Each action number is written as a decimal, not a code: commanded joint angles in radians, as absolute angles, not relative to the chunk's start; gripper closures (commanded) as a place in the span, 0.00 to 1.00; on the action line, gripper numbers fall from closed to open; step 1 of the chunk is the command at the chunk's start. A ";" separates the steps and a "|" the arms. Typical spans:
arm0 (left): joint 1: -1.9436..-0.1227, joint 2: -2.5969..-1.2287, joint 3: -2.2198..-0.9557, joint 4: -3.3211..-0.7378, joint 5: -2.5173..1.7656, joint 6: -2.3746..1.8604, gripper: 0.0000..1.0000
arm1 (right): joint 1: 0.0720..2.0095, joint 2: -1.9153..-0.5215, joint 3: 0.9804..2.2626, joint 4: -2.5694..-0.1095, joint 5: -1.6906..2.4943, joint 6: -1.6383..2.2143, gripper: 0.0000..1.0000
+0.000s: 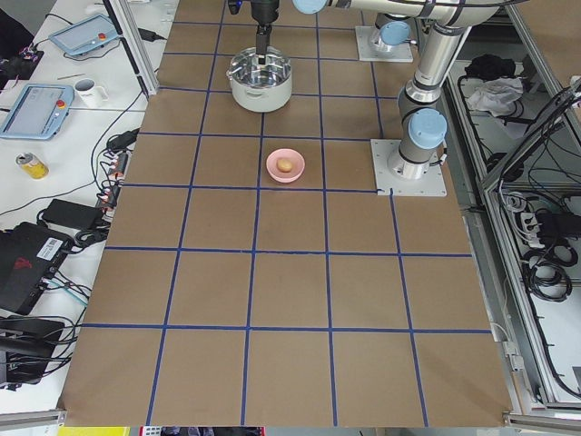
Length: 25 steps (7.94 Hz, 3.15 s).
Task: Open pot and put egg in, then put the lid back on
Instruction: 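Move the left gripper to the pink bowl while the right moves over the lid, then grasp the egg with the left gripper while the right grasps the lid knob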
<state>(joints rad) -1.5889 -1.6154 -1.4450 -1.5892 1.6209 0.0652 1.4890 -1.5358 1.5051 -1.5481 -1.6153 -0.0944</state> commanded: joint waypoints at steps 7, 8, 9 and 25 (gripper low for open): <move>-1.393 -1.712 -1.717 -1.369 1.620 0.307 0.00 | 1.720 -1.464 1.476 -1.687 -1.606 0.060 0.00; -1.382 -1.764 -1.747 -1.336 1.620 0.319 0.00 | 1.783 -1.416 1.476 -1.744 -1.605 0.183 0.00; -1.356 -1.801 -1.753 -1.309 1.629 0.369 0.00 | 1.817 -1.358 1.476 -1.800 -1.592 0.271 0.00; -1.272 -1.924 -1.888 -1.286 1.704 0.313 0.03 | 1.965 -1.169 1.473 -1.933 -1.551 0.450 0.67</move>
<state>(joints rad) -1.2717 -1.9111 -1.8913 -1.2910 1.7009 0.3162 1.9665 -1.1697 1.4734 -1.9324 -1.5505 0.4606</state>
